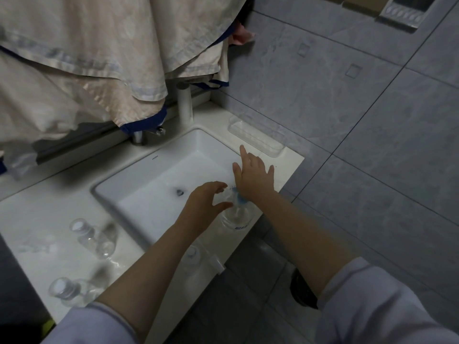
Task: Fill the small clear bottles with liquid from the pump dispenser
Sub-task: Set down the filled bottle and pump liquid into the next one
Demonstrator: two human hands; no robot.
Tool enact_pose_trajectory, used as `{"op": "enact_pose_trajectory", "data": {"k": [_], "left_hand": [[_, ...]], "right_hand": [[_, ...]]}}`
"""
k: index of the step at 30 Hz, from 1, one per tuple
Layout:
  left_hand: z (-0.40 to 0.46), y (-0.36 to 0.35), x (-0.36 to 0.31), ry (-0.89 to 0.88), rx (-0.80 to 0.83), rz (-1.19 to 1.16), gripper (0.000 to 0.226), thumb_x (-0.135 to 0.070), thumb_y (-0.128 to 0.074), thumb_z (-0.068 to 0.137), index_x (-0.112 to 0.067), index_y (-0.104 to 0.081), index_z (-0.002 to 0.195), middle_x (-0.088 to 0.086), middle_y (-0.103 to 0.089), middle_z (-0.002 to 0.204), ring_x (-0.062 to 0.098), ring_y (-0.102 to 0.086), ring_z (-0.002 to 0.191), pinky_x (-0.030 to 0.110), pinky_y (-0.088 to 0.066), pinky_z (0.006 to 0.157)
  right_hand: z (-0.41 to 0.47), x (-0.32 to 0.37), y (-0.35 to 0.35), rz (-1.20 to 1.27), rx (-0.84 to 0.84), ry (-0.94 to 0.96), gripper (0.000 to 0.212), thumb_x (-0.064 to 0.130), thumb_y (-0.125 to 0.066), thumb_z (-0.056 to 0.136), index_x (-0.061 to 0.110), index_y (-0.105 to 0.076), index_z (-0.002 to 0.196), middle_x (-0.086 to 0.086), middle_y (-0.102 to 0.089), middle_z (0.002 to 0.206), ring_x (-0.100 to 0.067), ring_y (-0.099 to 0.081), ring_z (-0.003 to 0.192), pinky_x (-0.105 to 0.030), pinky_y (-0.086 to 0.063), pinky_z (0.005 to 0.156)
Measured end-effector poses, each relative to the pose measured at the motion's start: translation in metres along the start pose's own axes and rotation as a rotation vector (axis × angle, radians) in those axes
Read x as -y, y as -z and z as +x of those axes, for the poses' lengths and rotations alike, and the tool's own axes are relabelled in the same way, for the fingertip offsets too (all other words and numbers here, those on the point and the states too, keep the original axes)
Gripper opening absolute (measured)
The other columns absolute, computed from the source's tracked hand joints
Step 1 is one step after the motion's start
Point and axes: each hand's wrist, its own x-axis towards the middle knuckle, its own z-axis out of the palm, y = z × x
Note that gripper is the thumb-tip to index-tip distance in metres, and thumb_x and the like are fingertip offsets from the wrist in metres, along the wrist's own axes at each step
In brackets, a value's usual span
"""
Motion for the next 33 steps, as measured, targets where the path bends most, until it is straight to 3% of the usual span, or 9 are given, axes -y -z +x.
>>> {"op": "enact_pose_trajectory", "data": {"k": [6, 11, 16, 23, 33], "left_hand": [[0.002, 0.000, 0.003, 0.002, 0.014, -0.008, 0.052, -0.030, -0.068, 0.081, -0.011, -0.053, 0.127, 0.007, -0.058, 0.125, 0.019, -0.055, 0.113, 0.035, -0.041, 0.104], [-0.001, 0.000, 0.002, -0.007, 0.013, -0.006, 0.051, -0.029, -0.069, 0.080, -0.011, -0.053, 0.126, 0.007, -0.059, 0.124, 0.019, -0.055, 0.112, 0.037, -0.042, 0.104], [0.000, 0.003, -0.002, -0.010, 0.020, -0.019, 0.052, -0.030, -0.068, 0.081, -0.012, -0.052, 0.127, 0.007, -0.058, 0.126, 0.020, -0.055, 0.113, 0.038, -0.042, 0.104], [-0.003, 0.002, 0.001, -0.013, 0.021, -0.024, 0.052, -0.026, -0.069, 0.080, -0.008, -0.053, 0.126, 0.009, -0.059, 0.125, 0.021, -0.054, 0.114, 0.036, -0.040, 0.105], [-0.002, 0.006, -0.005, -0.021, 0.028, -0.023, 0.053, -0.026, -0.067, 0.082, -0.007, -0.051, 0.128, 0.009, -0.057, 0.128, 0.021, -0.054, 0.116, 0.035, -0.039, 0.106]], "right_hand": [[-0.006, 0.003, -0.003, 0.073, 0.062, -0.045, 0.054, 0.039, -0.019, 0.102, 0.026, -0.002, 0.152, -0.003, -0.030, 0.152, -0.025, -0.024, 0.141, -0.058, -0.007, 0.113], [-0.005, 0.002, -0.003, 0.028, 0.097, -0.039, 0.055, 0.042, -0.016, 0.102, 0.026, 0.001, 0.152, -0.004, -0.026, 0.155, -0.027, -0.019, 0.143, -0.058, -0.005, 0.113], [0.002, 0.000, 0.001, 0.013, 0.013, -0.006, 0.057, 0.048, -0.018, 0.101, 0.027, -0.003, 0.152, -0.003, -0.029, 0.153, -0.027, -0.023, 0.142, -0.058, -0.008, 0.113], [-0.005, 0.001, -0.009, 0.067, 0.053, -0.054, 0.055, 0.040, -0.020, 0.102, 0.027, -0.003, 0.152, -0.003, -0.033, 0.150, -0.027, -0.026, 0.139, -0.059, -0.007, 0.112], [-0.001, 0.000, -0.001, 0.025, 0.024, -0.015, 0.057, 0.046, -0.019, 0.101, 0.028, -0.001, 0.152, -0.003, -0.029, 0.153, -0.026, -0.025, 0.141, -0.058, -0.009, 0.113]]}}
